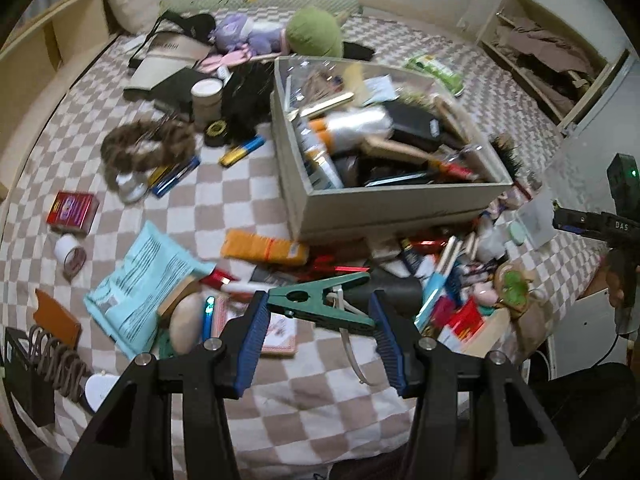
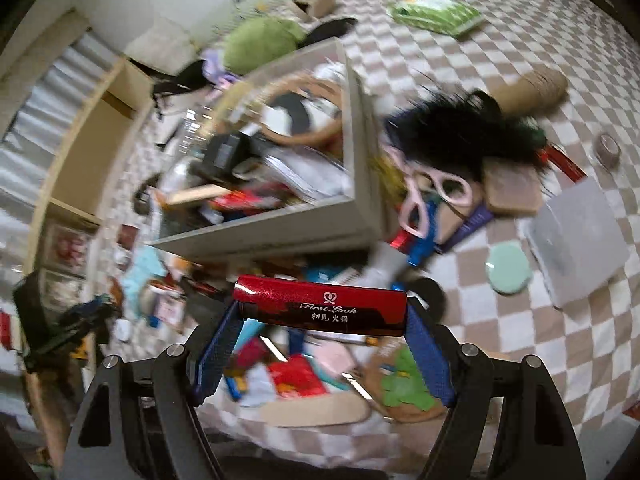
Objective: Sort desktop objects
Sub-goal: 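Carry the clothespin over the box with the left tool while the right tool carries the red tube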
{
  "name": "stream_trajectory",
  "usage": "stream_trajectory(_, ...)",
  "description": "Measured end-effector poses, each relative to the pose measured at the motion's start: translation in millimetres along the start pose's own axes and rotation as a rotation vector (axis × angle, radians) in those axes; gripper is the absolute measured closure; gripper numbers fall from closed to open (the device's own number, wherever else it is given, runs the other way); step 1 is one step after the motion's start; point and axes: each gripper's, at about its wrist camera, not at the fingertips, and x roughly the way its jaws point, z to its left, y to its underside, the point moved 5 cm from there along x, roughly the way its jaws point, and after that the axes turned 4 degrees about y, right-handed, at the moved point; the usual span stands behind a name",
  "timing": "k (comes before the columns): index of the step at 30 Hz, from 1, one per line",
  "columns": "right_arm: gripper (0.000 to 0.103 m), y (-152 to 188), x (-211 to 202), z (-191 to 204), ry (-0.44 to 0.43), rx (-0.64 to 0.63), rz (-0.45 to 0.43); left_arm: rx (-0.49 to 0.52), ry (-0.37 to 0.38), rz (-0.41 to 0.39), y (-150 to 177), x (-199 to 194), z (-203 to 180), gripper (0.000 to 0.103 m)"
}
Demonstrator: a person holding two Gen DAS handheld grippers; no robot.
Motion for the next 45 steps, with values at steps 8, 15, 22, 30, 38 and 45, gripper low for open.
stream_trajectory(8, 0.022, -13.8, -19.3, 47.3, -0.11, -0.032, -0.055, 0.009, 0.031, -0.056, -24.2, -9.3, -24.6, 0.052)
stream_trajectory(15, 0.022, -33.8, -31.4, 78.9, -0.193, -0.019, -0.095, -0.024, 0.046, -0.099, -45.8, -14.8, -29.0, 0.052)
stream_trajectory(22, 0.022, -78.6, -25.6, 99.9, -0.251, 0.061, -0.116, -0.027, 0.026, -0.155, -88.2, -26.2, -38.6, 0.052)
stream_trajectory(30, 0.022, -88.7, 22.3, 96.1, -0.354, 0.203, -0.022, -0.053, 0.037, -0.208, -139.2, -19.4, -47.6, 0.052)
stream_trajectory(38, 0.022, -91.6, 59.0, 89.8, -0.306, 0.206, 0.032, -0.106, 0.036, -0.215, -162.2, 10.7, -27.6, 0.052)
stream_trajectory(45, 0.022, -84.2, 83.8, 89.2, -0.168, 0.091, 0.07, -0.118, 0.046, -0.198, -173.3, 31.2, -22.8, 0.052)
